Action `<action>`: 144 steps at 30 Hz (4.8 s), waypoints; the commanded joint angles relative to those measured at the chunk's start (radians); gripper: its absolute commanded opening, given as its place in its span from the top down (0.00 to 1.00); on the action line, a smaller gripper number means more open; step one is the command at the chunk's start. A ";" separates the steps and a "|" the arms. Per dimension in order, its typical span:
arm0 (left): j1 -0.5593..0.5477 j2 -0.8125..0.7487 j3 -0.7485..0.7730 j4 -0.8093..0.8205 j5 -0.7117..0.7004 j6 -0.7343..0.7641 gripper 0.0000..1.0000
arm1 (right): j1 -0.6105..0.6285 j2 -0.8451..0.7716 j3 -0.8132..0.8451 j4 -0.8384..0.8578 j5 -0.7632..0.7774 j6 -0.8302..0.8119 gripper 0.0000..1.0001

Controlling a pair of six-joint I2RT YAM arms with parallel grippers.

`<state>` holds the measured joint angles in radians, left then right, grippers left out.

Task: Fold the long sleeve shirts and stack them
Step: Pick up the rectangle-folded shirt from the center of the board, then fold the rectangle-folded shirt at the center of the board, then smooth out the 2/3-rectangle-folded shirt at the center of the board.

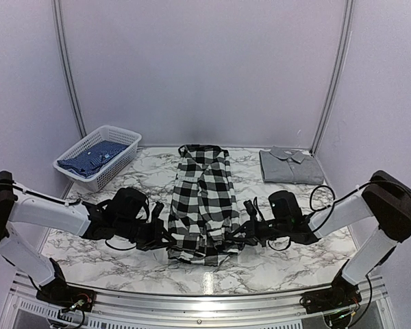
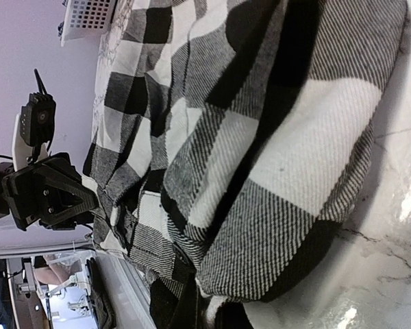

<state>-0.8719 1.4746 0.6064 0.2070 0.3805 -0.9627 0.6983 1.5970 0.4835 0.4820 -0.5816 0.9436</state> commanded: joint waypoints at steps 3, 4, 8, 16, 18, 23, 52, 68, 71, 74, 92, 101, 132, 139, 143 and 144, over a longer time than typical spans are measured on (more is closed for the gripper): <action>0.047 0.016 0.093 -0.001 -0.018 -0.036 1.00 | -0.009 -0.037 0.127 -0.094 0.045 0.002 1.00; 0.063 0.026 0.115 0.001 -0.013 -0.037 1.00 | -0.017 -0.025 0.151 -0.096 0.042 0.003 1.00; 0.130 0.082 0.198 0.021 0.020 -0.050 1.00 | -0.059 0.030 0.244 -0.093 0.038 0.014 1.00; 0.274 0.315 0.397 0.063 0.096 -0.052 1.00 | -0.158 0.216 0.440 -0.071 0.004 0.039 1.00; 0.300 0.381 0.453 0.068 0.097 -0.045 1.00 | -0.176 0.286 0.490 -0.058 -0.011 0.041 1.00; 0.339 0.517 0.585 0.075 0.098 -0.036 1.00 | -0.208 0.388 0.562 -0.033 -0.009 0.053 1.00; 0.375 0.677 0.790 0.077 0.091 -0.030 0.75 | -0.288 0.439 0.661 -0.069 -0.042 -0.008 0.69; 0.402 0.542 0.770 0.071 0.059 0.082 0.15 | -0.327 0.320 0.677 -0.179 -0.008 -0.107 0.31; 0.404 0.529 0.757 0.069 0.059 0.090 0.15 | -0.327 0.312 0.677 -0.182 -0.009 -0.122 0.28; 0.403 0.506 0.737 0.068 0.051 0.104 0.15 | -0.327 0.296 0.682 -0.212 0.002 -0.158 0.26; 0.340 0.421 0.586 0.065 0.031 0.131 0.65 | -0.047 0.222 0.686 -0.453 0.192 -0.535 0.84; 0.311 0.466 0.604 0.065 0.023 0.119 0.72 | -0.032 0.369 0.801 -0.504 0.237 -0.553 0.94; 0.294 0.494 0.601 0.065 0.036 0.117 0.73 | -0.146 0.763 1.377 -0.658 0.251 -0.599 0.73; 0.276 0.524 0.604 0.066 0.029 0.118 0.73 | -0.150 0.749 1.513 -0.779 0.295 -0.647 0.60; 0.257 0.549 0.617 0.065 0.024 0.118 0.73 | -0.153 0.681 1.462 -0.795 0.305 -0.640 0.57; 0.252 0.558 0.623 0.065 0.023 0.118 0.73 | -0.153 0.662 1.446 -0.801 0.313 -0.641 0.57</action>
<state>-0.6006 1.9938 1.2015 0.2642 0.4099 -0.8486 0.5533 2.3447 1.9518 -0.2600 -0.3016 0.3183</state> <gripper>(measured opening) 0.268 0.430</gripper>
